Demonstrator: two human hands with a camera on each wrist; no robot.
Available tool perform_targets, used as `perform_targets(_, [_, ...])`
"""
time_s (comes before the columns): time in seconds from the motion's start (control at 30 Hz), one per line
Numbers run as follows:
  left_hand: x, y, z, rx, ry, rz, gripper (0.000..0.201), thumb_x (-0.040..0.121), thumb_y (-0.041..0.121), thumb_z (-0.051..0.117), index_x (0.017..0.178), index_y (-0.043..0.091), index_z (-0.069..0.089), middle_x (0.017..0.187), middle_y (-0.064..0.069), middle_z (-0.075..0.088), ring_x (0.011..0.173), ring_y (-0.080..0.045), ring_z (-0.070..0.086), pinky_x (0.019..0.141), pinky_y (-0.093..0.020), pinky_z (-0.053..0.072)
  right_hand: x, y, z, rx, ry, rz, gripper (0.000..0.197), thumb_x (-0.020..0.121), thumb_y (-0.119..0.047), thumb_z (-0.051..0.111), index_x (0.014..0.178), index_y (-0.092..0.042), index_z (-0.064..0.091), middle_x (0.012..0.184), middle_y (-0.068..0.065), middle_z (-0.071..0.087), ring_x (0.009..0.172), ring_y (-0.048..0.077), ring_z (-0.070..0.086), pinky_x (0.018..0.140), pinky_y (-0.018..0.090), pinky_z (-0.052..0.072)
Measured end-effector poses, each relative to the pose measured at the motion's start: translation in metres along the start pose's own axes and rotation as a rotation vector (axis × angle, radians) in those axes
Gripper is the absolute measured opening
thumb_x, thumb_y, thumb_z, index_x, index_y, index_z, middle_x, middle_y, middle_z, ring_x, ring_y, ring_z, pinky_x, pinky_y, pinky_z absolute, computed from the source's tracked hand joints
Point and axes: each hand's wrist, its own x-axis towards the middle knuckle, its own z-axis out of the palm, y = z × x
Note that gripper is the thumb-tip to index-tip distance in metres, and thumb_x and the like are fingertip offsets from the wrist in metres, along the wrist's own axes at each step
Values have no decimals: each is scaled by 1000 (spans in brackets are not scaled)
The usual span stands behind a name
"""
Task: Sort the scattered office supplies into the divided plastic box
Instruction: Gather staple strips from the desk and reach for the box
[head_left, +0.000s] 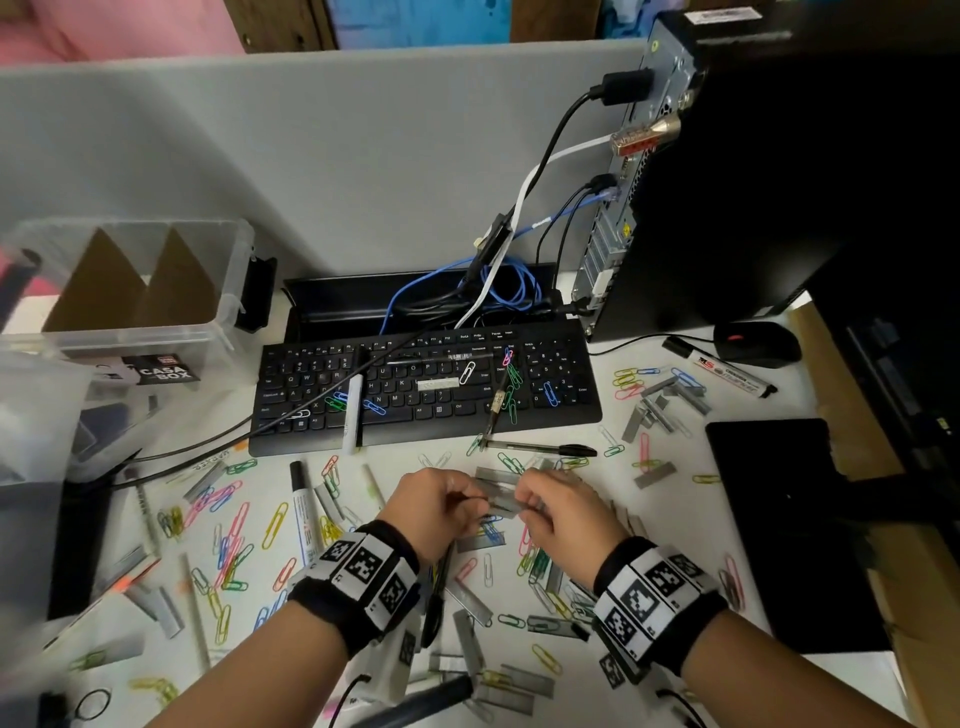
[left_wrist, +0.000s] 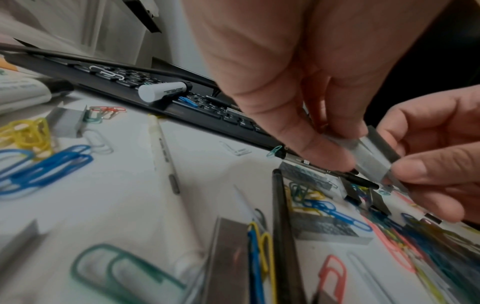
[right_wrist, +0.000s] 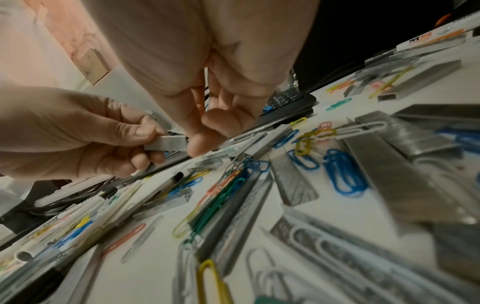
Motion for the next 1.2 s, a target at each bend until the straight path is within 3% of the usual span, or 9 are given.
perform_targets(0.3, [3,-4,0,-44,-8,-11,16,86,11,69,78,23,73,60,2,67,65,-17,67,76,-42,59,5,2,-1,5,-42,34,15,85,-2,55,83,-17,53,80,-8,46,80,19,56,72,32,51])
perform_targets(0.43, [5,-4,3,-45,2,-23,13,87,12,67,83,23,71,61,2,67,65,-18,67,76,-42,59,5,1,2,22,-68,-14,15,83,1,54,90,-12,60,74,-16,43,69,4,49,67,17,43])
perform_targets(0.5, [6,-3,3,-65,7,-24,7,88,10,66,90,14,72,61,1,65,61,-15,65,74,-41,59,5,2,4,70,-73,-7,16,82,1,55,87,-13,60,73,-14,47,69,8,55,63,15,43])
perform_targets(0.7, [4,2,2,-180,32,13,12,83,1,69,95,3,69,66,-4,66,60,-12,65,64,-29,59,5,0,3,279,-112,83,13,86,-14,65,83,-22,55,81,-1,60,69,19,65,68,32,54])
perform_targets(0.77, [3,5,3,-205,41,40,14,80,0,71,87,12,68,70,-6,67,62,-13,66,61,-26,58,6,-3,2,338,-129,101,18,89,-11,60,82,-25,52,79,-1,60,63,16,66,60,26,53])
perform_targets(0.83, [3,7,3,-229,43,60,19,80,0,71,82,18,68,73,-8,70,66,-15,67,60,-23,57,7,-8,0,356,-127,110,15,91,-9,57,86,-22,52,81,-1,61,61,13,66,50,17,45])
perform_targets(0.9, [4,8,2,-260,26,61,15,83,0,68,85,15,69,77,-14,70,66,-15,67,60,-22,56,8,-11,1,395,-112,129,12,92,-7,55,93,-19,54,86,2,63,62,13,66,49,19,47])
perform_targets(1.07, [11,4,-5,-244,73,14,18,85,3,68,100,11,62,68,-6,63,60,-16,62,63,-32,55,12,-14,4,342,-186,102,54,84,-10,64,128,-32,43,102,-3,57,78,13,62,74,31,56])
perform_targets(1.2, [15,0,-11,-122,31,22,34,84,8,70,100,32,51,70,-3,66,67,-24,65,75,-43,56,19,-25,0,60,-233,-32,64,83,-8,63,137,-31,37,99,-4,55,77,13,58,77,28,51])
